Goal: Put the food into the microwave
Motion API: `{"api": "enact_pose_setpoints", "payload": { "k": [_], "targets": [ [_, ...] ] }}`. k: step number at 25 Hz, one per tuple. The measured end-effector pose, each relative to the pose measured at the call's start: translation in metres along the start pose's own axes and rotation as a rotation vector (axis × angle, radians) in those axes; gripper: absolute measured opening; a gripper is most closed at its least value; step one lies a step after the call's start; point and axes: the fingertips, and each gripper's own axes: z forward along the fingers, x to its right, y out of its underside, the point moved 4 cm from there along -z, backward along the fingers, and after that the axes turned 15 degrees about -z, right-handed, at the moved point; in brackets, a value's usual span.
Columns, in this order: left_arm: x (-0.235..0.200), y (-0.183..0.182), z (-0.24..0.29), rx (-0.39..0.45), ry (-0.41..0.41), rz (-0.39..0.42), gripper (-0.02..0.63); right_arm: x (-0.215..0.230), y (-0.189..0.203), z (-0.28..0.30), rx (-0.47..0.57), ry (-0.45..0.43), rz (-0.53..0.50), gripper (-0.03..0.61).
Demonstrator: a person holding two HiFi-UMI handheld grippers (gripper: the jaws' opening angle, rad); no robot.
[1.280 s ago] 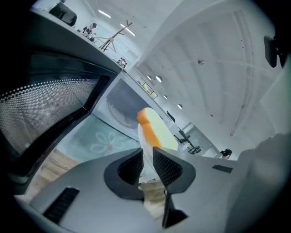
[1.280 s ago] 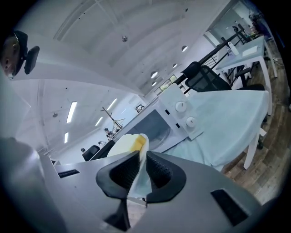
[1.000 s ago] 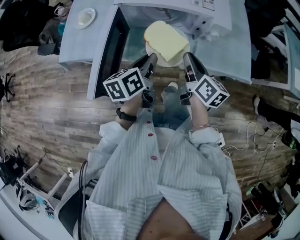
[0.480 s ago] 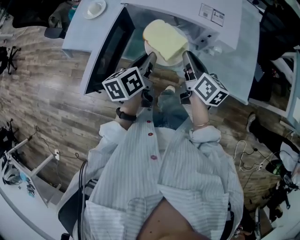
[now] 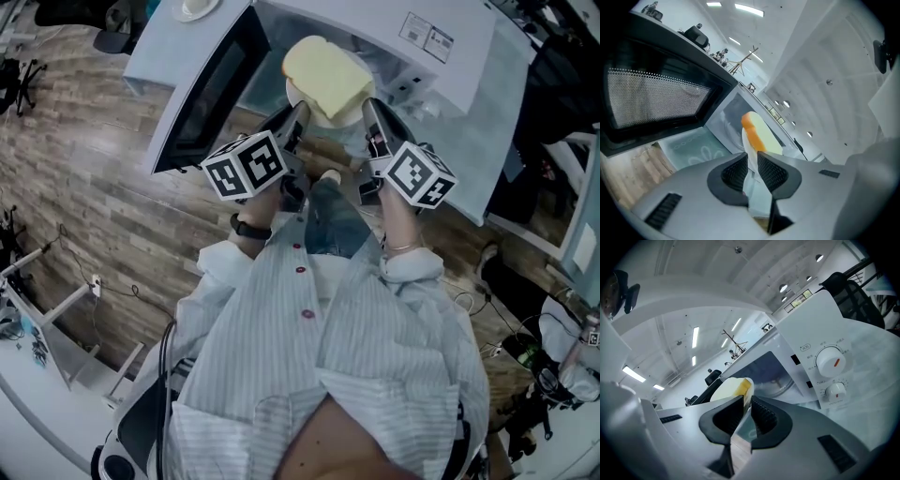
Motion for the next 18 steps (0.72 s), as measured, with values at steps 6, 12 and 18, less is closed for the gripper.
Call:
{"api": "enact_pose_setpoints", "payload": {
  "k": [6, 12, 18],
  "targets": [
    [0.000, -0.011, 0.002, 0.024, -0.013, 0.000, 0.071, 0.000, -0.007, 0.014, 0.001, -0.029, 0.002, 0.063],
    [-0.002, -0.029, 0.009, 0.037, -0.013, -0.009, 0.071, -0.004, -0.015, 0.035, 0.000, -0.036, -0.007, 0.063],
    [-0.009, -0.041, 0.013, 0.034, -0.020, -0.015, 0.071, -0.007, -0.016, 0.049, -0.009, -0.031, -0.002, 0.063]
  ]
}}
